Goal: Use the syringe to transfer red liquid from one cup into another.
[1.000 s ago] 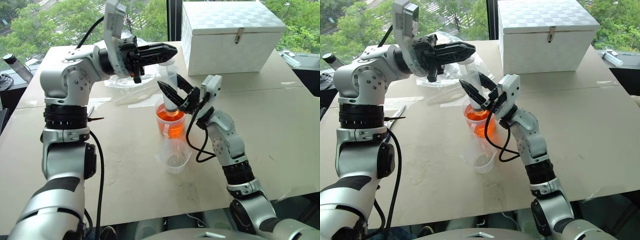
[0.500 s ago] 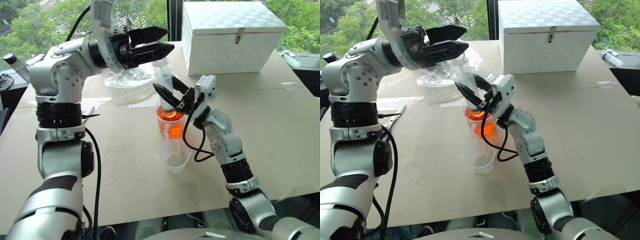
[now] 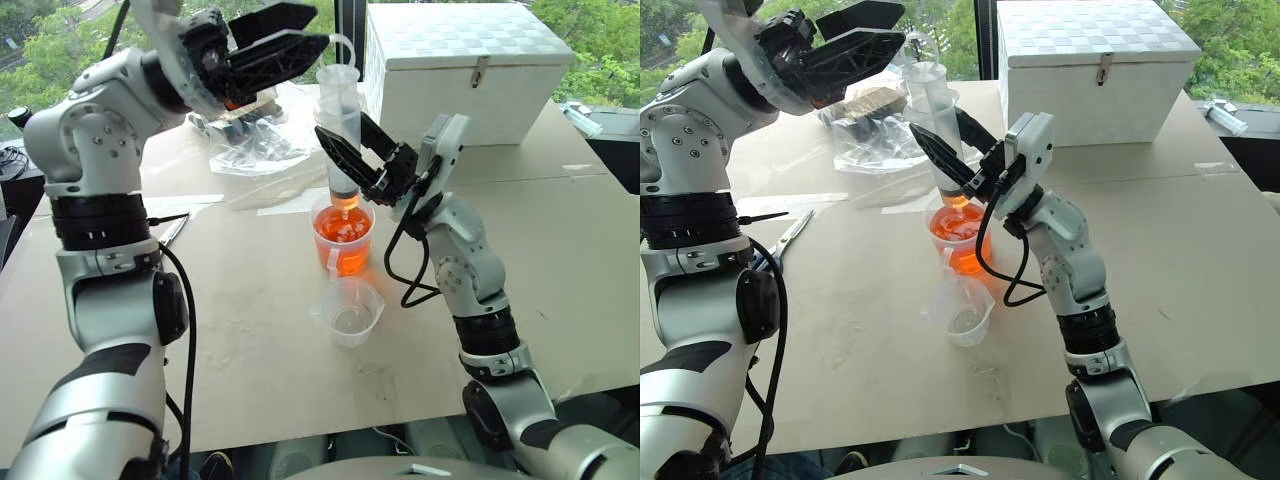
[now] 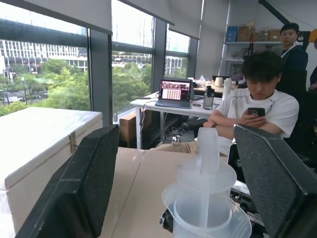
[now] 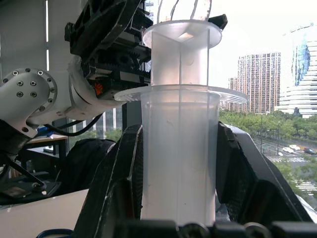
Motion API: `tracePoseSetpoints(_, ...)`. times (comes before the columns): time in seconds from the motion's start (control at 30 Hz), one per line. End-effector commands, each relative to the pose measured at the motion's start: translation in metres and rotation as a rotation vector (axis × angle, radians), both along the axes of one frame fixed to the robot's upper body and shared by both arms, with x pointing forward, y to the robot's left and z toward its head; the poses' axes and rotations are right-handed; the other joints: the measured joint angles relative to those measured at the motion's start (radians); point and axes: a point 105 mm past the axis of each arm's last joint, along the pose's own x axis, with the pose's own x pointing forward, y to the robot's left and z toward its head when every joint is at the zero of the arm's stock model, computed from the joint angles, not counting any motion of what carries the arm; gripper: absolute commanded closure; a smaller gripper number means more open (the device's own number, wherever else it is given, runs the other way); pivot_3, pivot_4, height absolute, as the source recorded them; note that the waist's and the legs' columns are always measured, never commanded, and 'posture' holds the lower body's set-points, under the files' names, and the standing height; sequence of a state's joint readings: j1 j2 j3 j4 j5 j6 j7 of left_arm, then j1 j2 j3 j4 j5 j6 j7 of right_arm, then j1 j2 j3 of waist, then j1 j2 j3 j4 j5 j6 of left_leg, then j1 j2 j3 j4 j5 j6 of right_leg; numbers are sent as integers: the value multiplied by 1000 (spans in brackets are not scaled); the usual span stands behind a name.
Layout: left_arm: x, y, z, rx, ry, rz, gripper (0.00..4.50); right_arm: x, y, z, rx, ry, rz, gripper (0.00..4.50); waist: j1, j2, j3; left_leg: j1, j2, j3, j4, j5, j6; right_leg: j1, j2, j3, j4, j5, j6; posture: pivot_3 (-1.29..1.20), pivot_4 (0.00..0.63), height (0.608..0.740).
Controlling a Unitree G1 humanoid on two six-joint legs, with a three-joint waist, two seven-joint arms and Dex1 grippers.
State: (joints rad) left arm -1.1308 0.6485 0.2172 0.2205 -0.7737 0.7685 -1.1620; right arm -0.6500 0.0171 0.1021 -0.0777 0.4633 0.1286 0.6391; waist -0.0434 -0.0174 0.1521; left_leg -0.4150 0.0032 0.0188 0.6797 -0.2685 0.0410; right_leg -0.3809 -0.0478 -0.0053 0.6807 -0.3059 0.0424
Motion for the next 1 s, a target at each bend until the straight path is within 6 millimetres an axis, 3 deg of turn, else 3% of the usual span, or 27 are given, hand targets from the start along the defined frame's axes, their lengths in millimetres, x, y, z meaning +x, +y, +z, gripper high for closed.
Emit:
tracePoseSetpoints(0.03, -8, 10, 17, -20, -59, 18, 812, -13, -5, 25, 50, -70, 35, 3032, -1, 0, 0, 0, 0, 0, 0, 0, 0, 0, 0, 0, 0, 0, 0, 0, 150, 740)
tracePoseSetpoints(0.5, -2, 21, 8, 10, -53, 76, 812, -13, -8, 16, 53, -22, 109, 3032, 0, 0, 0, 0, 0, 0, 0, 0, 0, 0, 0, 0, 0, 0, 0, 0, 150, 740)
tracePoseSetpoints(0.67, 0, 23, 7, 14, -53, 82, 812, -19, -11, 22, 71, -39, 143, 3032, 0, 0, 0, 0, 0, 0, 0, 0, 0, 0, 0, 0, 0, 0, 0, 0, 150, 740)
tracePoseSetpoints(0.87, -8, 21, 14, -14, -46, 7, 812, -57, -22, 33, 86, -60, 333, 3032, 2, 0, 0, 0, 0, 0, 0, 0, 0, 0, 0, 0, 0, 0, 0, 0, 150, 740)
tracePoseSetpoints(1.0, -19, 20, 12, 10, -19, -89, 812, -82, -28, 16, 25, -7, 465, 3032, 3, 0, 0, -1, 0, -2, 0, 0, 0, 1, -1, 0, -1, 0, 0, 0, 150, 740)
